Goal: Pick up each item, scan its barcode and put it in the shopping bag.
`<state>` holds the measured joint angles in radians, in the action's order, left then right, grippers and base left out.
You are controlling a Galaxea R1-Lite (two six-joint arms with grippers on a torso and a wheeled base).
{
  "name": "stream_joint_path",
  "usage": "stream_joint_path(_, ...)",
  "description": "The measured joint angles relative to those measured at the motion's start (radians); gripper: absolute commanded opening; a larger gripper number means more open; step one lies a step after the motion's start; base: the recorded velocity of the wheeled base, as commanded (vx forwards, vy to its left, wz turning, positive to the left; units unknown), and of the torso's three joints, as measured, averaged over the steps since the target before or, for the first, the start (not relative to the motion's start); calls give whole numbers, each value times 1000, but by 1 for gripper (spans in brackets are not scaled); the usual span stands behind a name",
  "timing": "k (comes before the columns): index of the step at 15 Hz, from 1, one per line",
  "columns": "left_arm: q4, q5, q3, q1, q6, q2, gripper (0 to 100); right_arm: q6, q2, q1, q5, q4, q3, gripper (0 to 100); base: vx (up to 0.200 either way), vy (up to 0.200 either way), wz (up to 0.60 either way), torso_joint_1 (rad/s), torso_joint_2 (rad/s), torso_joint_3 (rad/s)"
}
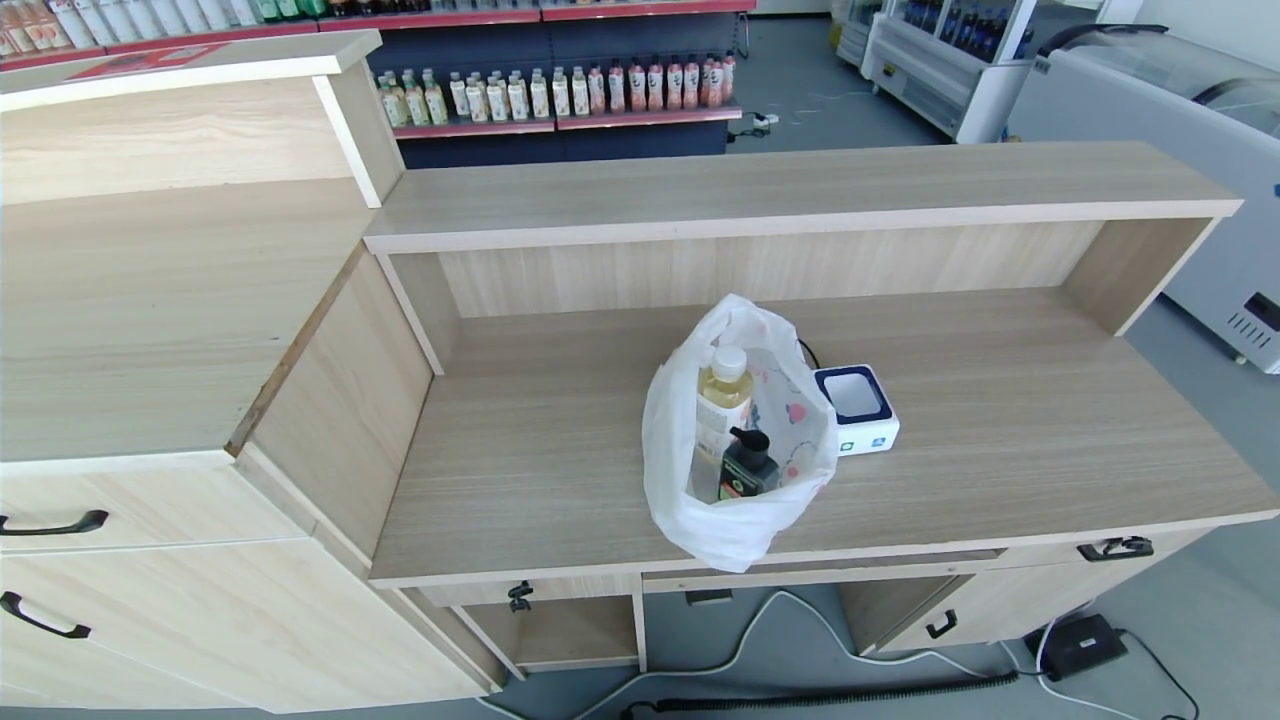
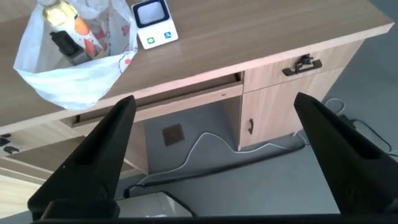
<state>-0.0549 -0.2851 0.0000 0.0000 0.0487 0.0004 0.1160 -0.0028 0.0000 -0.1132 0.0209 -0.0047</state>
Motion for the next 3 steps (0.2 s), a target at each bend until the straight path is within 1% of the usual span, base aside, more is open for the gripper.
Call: stream_joint_path(3,0,0,0,0,0,0,100,0,-1,0,0,1,0,100,0,0,0,0,0,0)
